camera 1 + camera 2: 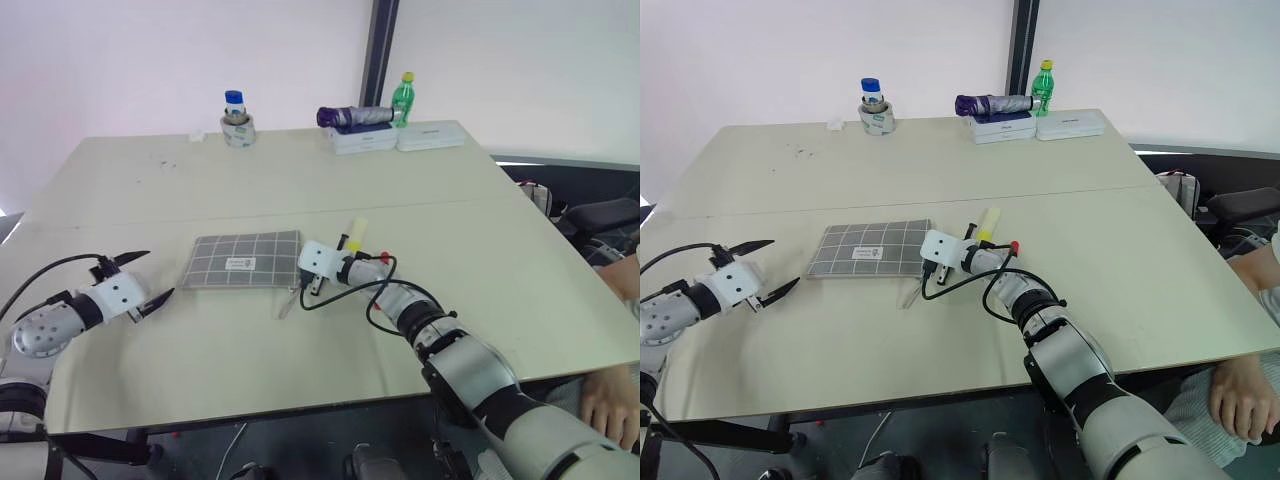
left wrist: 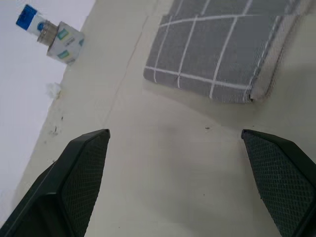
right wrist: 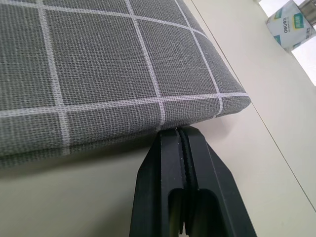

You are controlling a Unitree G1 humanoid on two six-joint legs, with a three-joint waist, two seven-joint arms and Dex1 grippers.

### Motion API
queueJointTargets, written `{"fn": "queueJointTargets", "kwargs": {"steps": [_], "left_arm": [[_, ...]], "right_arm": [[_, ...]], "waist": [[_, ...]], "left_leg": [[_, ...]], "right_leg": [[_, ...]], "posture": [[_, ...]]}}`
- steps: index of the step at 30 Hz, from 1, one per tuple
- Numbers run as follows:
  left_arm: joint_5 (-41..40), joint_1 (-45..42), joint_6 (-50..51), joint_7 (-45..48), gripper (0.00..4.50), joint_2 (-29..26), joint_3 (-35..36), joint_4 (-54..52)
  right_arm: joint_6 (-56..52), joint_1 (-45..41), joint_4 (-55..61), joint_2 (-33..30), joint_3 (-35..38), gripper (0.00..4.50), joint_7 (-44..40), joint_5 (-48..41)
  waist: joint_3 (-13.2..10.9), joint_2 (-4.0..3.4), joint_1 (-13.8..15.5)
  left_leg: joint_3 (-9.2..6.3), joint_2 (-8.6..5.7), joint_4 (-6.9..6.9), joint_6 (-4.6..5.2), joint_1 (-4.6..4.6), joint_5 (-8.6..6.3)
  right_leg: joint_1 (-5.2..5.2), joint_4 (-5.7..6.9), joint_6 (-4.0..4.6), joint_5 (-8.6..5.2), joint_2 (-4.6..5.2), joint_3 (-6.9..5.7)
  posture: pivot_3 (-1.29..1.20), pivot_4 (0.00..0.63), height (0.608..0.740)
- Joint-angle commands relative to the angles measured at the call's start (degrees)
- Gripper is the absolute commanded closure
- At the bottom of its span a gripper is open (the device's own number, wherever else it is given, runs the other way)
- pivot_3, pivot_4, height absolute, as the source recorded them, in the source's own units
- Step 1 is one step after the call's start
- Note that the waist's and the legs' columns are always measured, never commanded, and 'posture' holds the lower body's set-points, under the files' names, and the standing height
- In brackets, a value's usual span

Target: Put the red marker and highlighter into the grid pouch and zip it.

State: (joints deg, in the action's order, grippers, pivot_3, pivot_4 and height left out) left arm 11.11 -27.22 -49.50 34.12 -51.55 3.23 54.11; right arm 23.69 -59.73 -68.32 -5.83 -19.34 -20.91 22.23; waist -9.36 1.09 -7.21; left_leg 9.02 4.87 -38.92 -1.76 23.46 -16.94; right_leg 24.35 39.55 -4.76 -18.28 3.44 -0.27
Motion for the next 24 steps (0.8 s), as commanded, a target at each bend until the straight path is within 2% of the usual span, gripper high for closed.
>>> {"fn": "queueJointTargets", "kwargs": {"steps": [1,7,19,22,24], "left_arm": [[2.1,-2.3,-2.4,-0.2,0.0,0.4,-2.9,0.9],[9.8,-6.2,-3.3,-8.0,0.0,1.7,-8.3,3.7],[8.0,-8.8,-5.8,-5.4,0.0,4.5,-11.1,7.3],[7.6,-9.0,-5.3,-4.3,0.9,5.1,-11.3,8.2],[7.3,-9.0,-5.1,-4.0,1.92,5.5,-11.2,8.5]], "right_arm": [[-0.3,0.2,0.9,0.6,-0.2,4.45,0.0,0.1],[-0.5,0.1,1.4,0.7,0.3,4.45,-0.1,-0.5],[-0.4,0.3,2.0,0.1,0.7,4.45,-0.1,-0.6],[-0.4,0.3,2.2,0.0,0.7,4.5,-0.1,-0.6],[-0.4,0.3,2.2,0.0,0.7,4.5,0.0,-0.6]], "waist": [[0.0,0.0,0.1],[0.0,-0.04,0.2],[0.0,-0.08,0.3],[0.1,-0.09,0.3],[0.1,-0.09,0.3]], "left_leg": [[0.04,-0.01,-0.01,0.0,0.0,0.0],[0.1,-0.01,-0.01,0.0,-0.01,0.0],[0.12,-0.02,-0.06,0.01,-0.04,0.0],[0.12,-0.02,-0.06,0.01,-0.04,0.01],[0.11,-0.02,-0.06,0.01,-0.04,0.01]], "right_leg": [[0.0,0.0,0.0,0.0,0.01,0.0],[0.0,0.01,-0.01,0.0,0.04,-0.02],[0.0,0.03,-0.01,-0.01,0.09,-0.04],[-0.01,0.04,-0.01,-0.01,0.09,-0.04],[-0.01,0.04,-0.01,-0.01,0.09,-0.04]], "posture": [[0.0,0.15,0.74],[0.0,0.15,0.74],[0.0,0.15,0.74],[0.0,0.15,0.74],[0.0,0.15,0.74]]}}
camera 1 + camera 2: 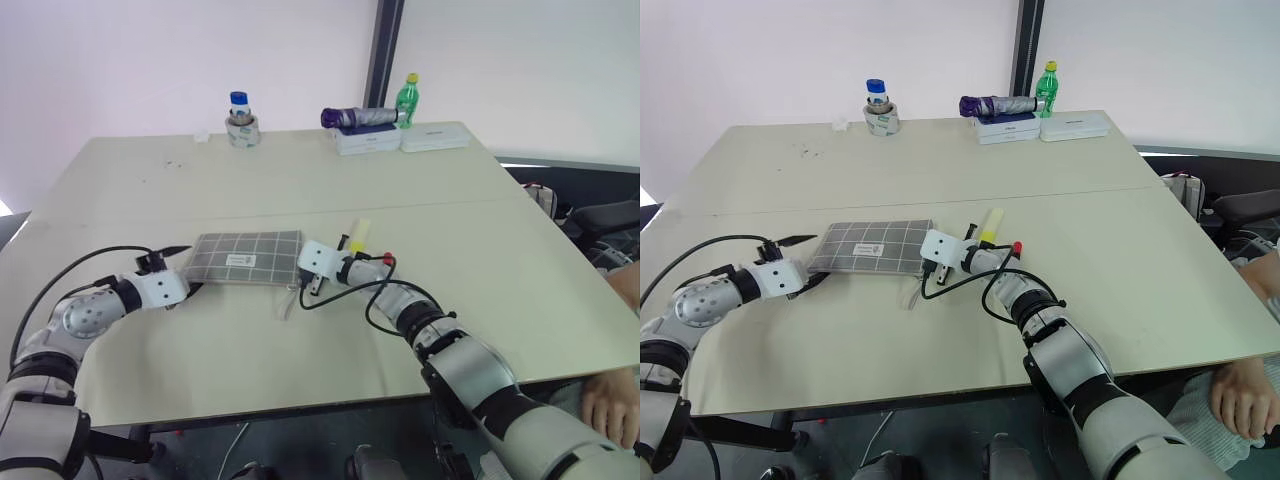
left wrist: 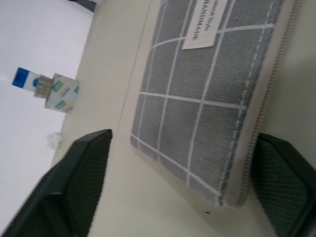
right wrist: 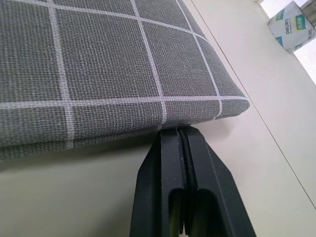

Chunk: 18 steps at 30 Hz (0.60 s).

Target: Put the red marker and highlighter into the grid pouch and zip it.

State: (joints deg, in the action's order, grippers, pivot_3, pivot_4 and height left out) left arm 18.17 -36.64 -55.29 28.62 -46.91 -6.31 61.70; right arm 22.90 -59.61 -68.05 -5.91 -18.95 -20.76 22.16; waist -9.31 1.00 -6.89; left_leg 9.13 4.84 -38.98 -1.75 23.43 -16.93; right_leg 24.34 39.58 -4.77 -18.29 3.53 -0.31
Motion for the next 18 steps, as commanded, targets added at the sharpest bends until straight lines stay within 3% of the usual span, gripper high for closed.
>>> {"fn": "queueJointTargets", "kwargs": {"steps": [1,5,10,13,18], "left_arm": [[0.2,0.5,0.8,1.5,2.39,1.0,-1.7,1.0],[-2.4,0.6,2.2,4.5,4.44,1.9,-0.8,1.7],[-4.6,0.6,3.0,5.7,4.48,1.9,0.2,1.1],[-9.7,0.7,5.4,11.2,4.48,2.4,1.8,-1.0],[-13.2,4.8,12.9,17.9,4.48,0.4,1.9,-12.8]], "right_arm": [[0.4,0.2,2.0,0.0,0.3,4.5,-0.2,-0.6],[0.4,0.2,2.2,-0.4,0.4,4.5,-0.2,-0.5],[0.5,0.4,2.4,-0.7,0.4,4.5,-0.4,-0.5],[0.9,0.6,3.2,-1.1,0.5,4.5,-0.7,-0.7],[2.3,2.8,9.0,-4.1,0.3,4.5,-1.6,-0.4]], "waist": [[0.0,0.0,0.0],[0.1,-0.18,0.0],[0.1,-0.22,0.0],[0.1,-0.22,0.0],[0.1,-0.22,-0.2]], "left_leg": [[0.0,0.0,0.0,0.0,0.0,0.0],[0.0,0.0,-0.01,0.0,-0.01,0.0],[0.0,-0.01,0.0,0.0,-0.01,0.0],[0.01,-0.01,-0.01,0.0,-0.01,0.0],[0.0,-0.01,-0.01,0.0,-0.01,0.0]], "right_leg": [[0.0,0.0,0.0,0.0,0.0,0.0],[0.0,0.0,0.0,0.0,0.02,0.0],[-0.01,0.0,0.0,0.0,0.02,0.0],[-0.01,0.0,0.0,0.0,0.02,0.0],[-0.01,0.07,-0.01,0.0,0.02,0.0]], "posture": [[0.0,0.15,0.74],[0.0,0.15,0.74],[0.0,0.15,0.74],[0.0,0.15,0.74],[0.0,0.15,0.74]]}}
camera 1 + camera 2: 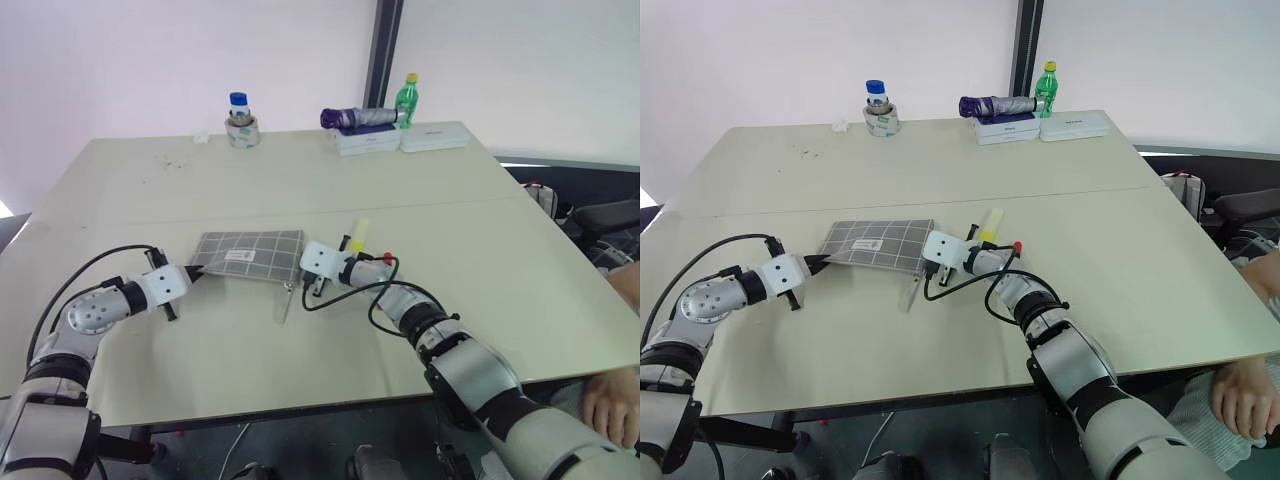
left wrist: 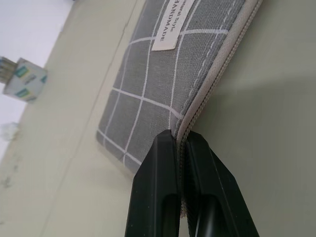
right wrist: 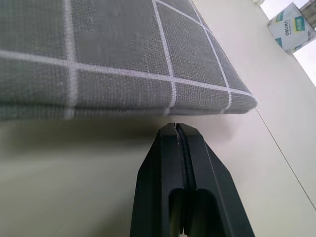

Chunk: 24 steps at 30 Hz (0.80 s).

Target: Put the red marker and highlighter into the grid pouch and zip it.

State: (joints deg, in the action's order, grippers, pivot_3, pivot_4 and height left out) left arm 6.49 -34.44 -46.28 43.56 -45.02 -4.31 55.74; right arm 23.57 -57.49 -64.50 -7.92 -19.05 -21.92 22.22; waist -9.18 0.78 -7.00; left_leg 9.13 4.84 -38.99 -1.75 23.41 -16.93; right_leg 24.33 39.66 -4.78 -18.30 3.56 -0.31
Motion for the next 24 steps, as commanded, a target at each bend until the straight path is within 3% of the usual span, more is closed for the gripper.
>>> {"fn": "queueJointTargets", "kwargs": {"steps": [1,5,11,15,18,24], "left_arm": [[-2.4,4.1,6.1,3.7,4.48,-2.0,0.3,-11.0],[-6.2,10.0,19.8,4.2,4.48,-2.8,3.2,-27.0],[-5.7,19.0,38.0,4.5,4.48,-5.1,4.4,-48.4],[-6.0,19.3,49.6,2.9,4.48,-3.8,5.0,-58.1],[-7.6,18.8,55.4,3.7,4.5,-3.3,5.0,-62.1],[-8.1,18.1,60.8,2.4,4.5,-2.6,5.7,-64.4]], "right_arm": [[1.2,1.5,7.9,-2.9,1.2,4.5,-0.9,-1.3],[-1.5,6.2,20.0,-6.3,3.8,4.5,-4.0,-4.8],[-7.0,13.2,36.5,-9.1,5.7,4.5,-10.6,-10.1],[-12.0,16.8,47.0,-8.6,8.3,4.5,-16.4,-19.7],[-15.6,18.9,52.0,-8.7,8.6,3.6,-20.2,-24.4],[-17.8,23.6,60.5,-9.0,3.8,0.49,-23.9,-24.5]], "waist": [[0.0,0.0,0.0],[0.0,0.0,0.1],[0.0,0.0,0.2],[0.0,0.02,1.4],[0.0,0.02,2.1],[0.0,0.02,3.4]], "left_leg": [[-0.01,0.01,0.01,0.0,0.0,0.0],[-0.05,0.03,0.0,0.0,0.01,0.0],[-0.09,0.03,0.03,0.0,0.02,0.0],[-0.07,0.02,-0.01,0.0,0.02,0.0],[-0.08,0.02,-0.08,0.0,0.02,0.0],[-0.08,0.0,-0.15,0.01,0.02,-0.01]], "right_leg": [[0.0,0.0,0.0,0.0,0.0,0.0],[0.0,0.02,0.0,0.0,0.0,0.01],[0.0,-0.07,0.0,-0.01,-0.05,0.05],[0.0,-0.15,-0.01,-0.01,-0.08,0.08],[-0.02,-0.13,-0.01,-0.01,-0.1,0.11],[-0.03,-0.13,0.0,-0.01,-0.12,0.12]], "posture": [[0.0,0.15,0.74],[0.0,0.15,0.74],[0.0,0.15,0.74],[0.0,0.15,0.74],[0.0,0.15,0.74],[0.0,0.15,0.74]]}}
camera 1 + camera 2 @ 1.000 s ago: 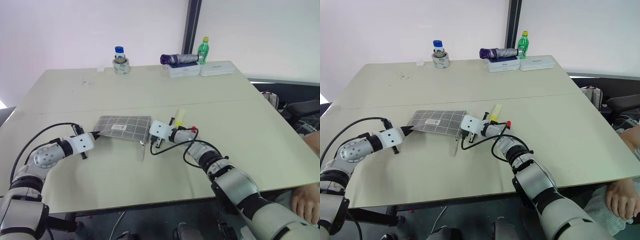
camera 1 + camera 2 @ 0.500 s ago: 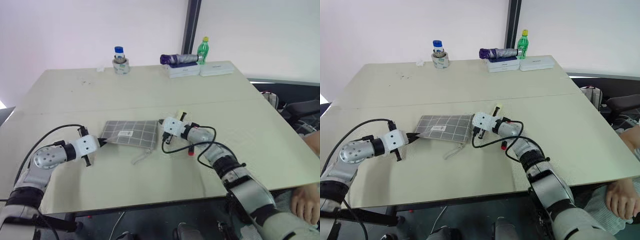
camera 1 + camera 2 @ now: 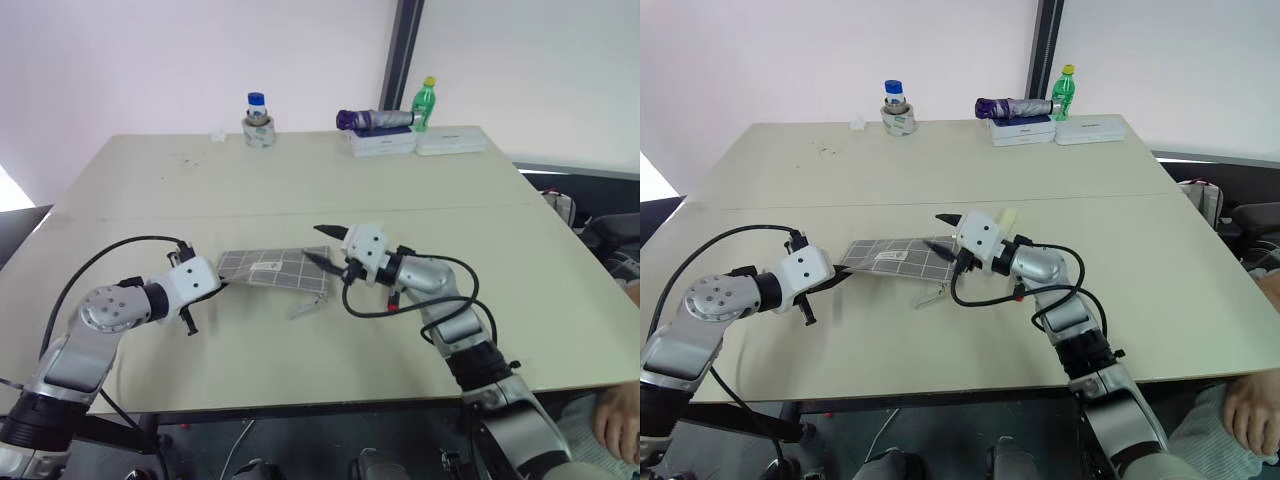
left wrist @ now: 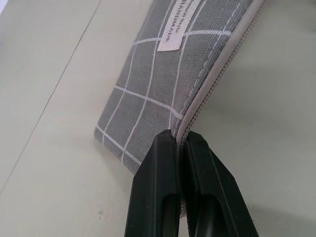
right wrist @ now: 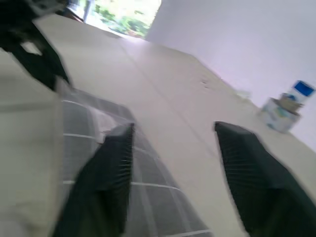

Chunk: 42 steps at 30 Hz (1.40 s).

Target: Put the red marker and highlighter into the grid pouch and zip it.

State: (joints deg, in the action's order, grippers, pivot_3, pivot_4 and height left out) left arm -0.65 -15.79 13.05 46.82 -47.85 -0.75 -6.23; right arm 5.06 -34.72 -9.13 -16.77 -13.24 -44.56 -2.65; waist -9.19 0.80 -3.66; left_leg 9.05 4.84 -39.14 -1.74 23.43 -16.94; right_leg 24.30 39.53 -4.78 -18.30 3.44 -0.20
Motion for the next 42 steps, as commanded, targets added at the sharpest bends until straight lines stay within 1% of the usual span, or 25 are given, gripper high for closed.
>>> {"fn": "queueJointTargets", "kwargs": {"steps": [1,3,6,9,10,11,14,16,19,21,23,26,28,30,32,36,39,42], "left_arm": [[-1.6,-0.7,2.5,-1.3,4.5,0.8,2.5,-2.8],[-2.0,-1.1,3.4,-1.5,4.5,1.1,2.6,-3.4],[-2.2,-1.3,4.5,-0.9,4.5,0.9,2.1,-4.3],[-2.6,-1.5,5.5,-1.0,4.5,1.4,1.8,-5.5],[-2.4,-1.5,5.6,-0.8,4.5,1.4,1.7,-5.7],[-2.4,-1.5,5.8,-0.9,4.5,1.4,1.7,-5.8],[-2.3,-2.0,6.2,-1.9,4.5,1.9,2.2,-5.7],[-2.4,-2.0,6.0,-1.8,4.5,1.3,2.9,-5.0],[-5.0,-1.9,8.4,-0.7,4.5,1.0,4.7,-5.2],[-4.4,-2.0,8.7,-0.4,4.5,-0.6,5.3,-4.6],[-4.7,-2.8,10.0,-1.1,4.5,-1.2,6.2,-4.3],[-4.0,-3.4,11.2,-2.7,4.5,-0.3,5.8,-4.4],[-3.0,-3.3,12.4,-4.9,4.5,1.3,4.8,-4.6],[-1.9,-3.5,13.1,-7.5,4.5,3.1,4.0,-5.3],[-0.8,-3.8,13.9,-9.1,4.5,4.2,3.1,-6.4],[1.0,-3.8,16.2,-12.6,4.5,7.6,0.4,-9.2],[2.9,-3.4,17.7,-14.7,4.5,9.3,-1.2,-11.0],[4.1,-2.9,18.5,-16.2,4.5,10.3,-2.0,-11.7]], "right_arm": [[2.0,1.1,5.7,-0.4,-2.8,0.05,-1.1,1.8],[3.8,1.1,6.2,-1.0,-4.3,0.05,-1.1,4.0],[7.5,0.5,5.3,-1.7,-6.7,0.05,1.0,9.6],[11.1,-1.7,1.4,-1.4,-9.0,0.05,7.9,18.7],[11.8,-2.4,0.4,-0.8,-9.0,0.05,10.4,20.5],[11.9,-2.7,-0.2,-0.1,-8.8,0.05,11.3,20.5],[12.3,-2.3,-0.3,0.8,-8.1,0.05,10.0,17.3],[10.6,-1.3,0.8,1.2,-5.3,0.05,7.9,11.4],[9.0,0.1,3.1,0.4,-2.4,0.05,4.0,3.5],[7.1,0.9,3.3,-1.9,-0.5,0.05,2.3,1.7],[1.3,2.3,3.9,-3.9,1.5,0.05,2.1,0.4],[-3.3,5.5,6.1,-4.2,2.7,0.05,2.4,-1.9],[-9.0,7.5,8.0,-2.8,3.5,0.05,4.0,-3.4],[-14.2,8.5,8.7,-1.0,3.8,0.05,7.5,-2.7],[-19.9,9.6,10.4,1.2,4.4,0.05,9.6,-4.4],[-25.0,10.5,13.9,7.6,4.8,0.05,13.5,-8.1],[-26.4,9.9,10.9,9.7,4.2,0.05,19.0,-4.3],[-27.4,10.1,10.9,12.5,5.0,0.05,20.8,-6.0]], "waist": [[0.0,0.0,0.1],[0.0,0.01,0.3],[0.0,0.01,0.6],[0.0,0.01,0.9],[0.0,0.01,1.0],[0.0,0.01,1.0],[0.0,0.01,1.1],[0.0,0.01,1.2],[0.0,0.04,1.3],[0.0,0.03,1.2],[0.0,0.04,1.3],[0.0,0.05,1.3],[0.0,0.05,1.3],[0.0,0.05,1.1],[0.0,0.05,1.2],[0.0,0.05,1.3],[0.0,0.06,1.4],[0.0,0.08,1.4]], "left_leg": [[0.0,0.0,-0.01,0.0,0.0,0.0],[0.01,-0.01,-0.02,0.0,0.0,0.0],[0.0,-0.01,-0.03,0.0,0.0,0.0],[0.02,-0.01,-0.05,0.0,0.0,0.0],[0.02,-0.01,-0.05,0.0,0.0,0.0],[0.02,-0.01,-0.05,0.0,0.0,0.0],[0.03,-0.01,-0.05,0.0,0.0,0.0],[0.03,-0.01,-0.05,0.0,0.0,0.0],[0.02,-0.01,-0.07,0.0,0.0,0.0],[0.01,-0.01,-0.07,0.0,0.0,0.0],[0.0,-0.01,-0.06,0.0,0.0,0.0],[0.0,-0.01,-0.06,0.01,0.0,0.0],[-0.01,-0.01,-0.05,0.0,0.0,0.0],[-0.01,0.0,-0.04,0.0,-0.01,0.0],[-0.01,0.01,-0.05,0.0,-0.02,0.0],[-0.01,0.0,-0.05,0.0,-0.01,0.0],[-0.02,-0.01,-0.06,0.0,-0.01,0.0],[-0.02,-0.02,-0.06,0.0,0.0,0.0]], "right_leg": [[0.0,0.0,0.0,0.0,0.0,0.0],[0.0,0.0,0.0,0.0,0.0,0.02],[0.0,0.0,0.0,0.0,-0.01,0.02],[0.01,0.0,0.01,0.0,0.0,0.02],[0.01,0.0,0.01,0.0,-0.01,0.02],[0.01,0.01,0.01,0.0,-0.01,0.02],[0.01,0.01,0.01,0.0,-0.01,0.02],[0.01,0.0,0.01,0.0,-0.01,0.02],[-0.02,0.0,0.01,0.0,0.0,0.02],[-0.02,0.0,0.01,0.0,0.0,0.02],[-0.02,0.0,0.01,0.0,-0.01,0.02],[-0.04,-0.01,0.01,0.0,-0.01,0.02],[-0.04,-0.01,0.01,0.0,-0.02,0.02],[-0.03,0.0,0.01,0.0,-0.05,0.05],[-0.01,0.02,0.02,0.01,-0.07,0.07],[-0.01,0.02,0.02,0.01,-0.06,0.06],[-0.02,0.03,0.02,0.01,-0.06,0.06],[-0.02,0.02,0.02,0.01,-0.05,0.06]], "posture": [[0.0,0.15,0.74],[0.0,0.15,0.74],[0.0,0.15,0.74],[0.0,0.15,0.74],[0.0,0.15,0.74],[0.0,0.15,0.74],[0.0,0.15,0.74],[0.0,0.15,0.74],[0.0,0.15,0.74],[0.0,0.15,0.74],[0.0,0.15,0.74],[0.0,0.15,0.74],[0.0,0.15,0.74],[0.0,0.15,0.74],[0.0,0.15,0.74],[0.0,0.15,0.74],[0.0,0.15,0.74],[0.0,0.15,0.74]]}}
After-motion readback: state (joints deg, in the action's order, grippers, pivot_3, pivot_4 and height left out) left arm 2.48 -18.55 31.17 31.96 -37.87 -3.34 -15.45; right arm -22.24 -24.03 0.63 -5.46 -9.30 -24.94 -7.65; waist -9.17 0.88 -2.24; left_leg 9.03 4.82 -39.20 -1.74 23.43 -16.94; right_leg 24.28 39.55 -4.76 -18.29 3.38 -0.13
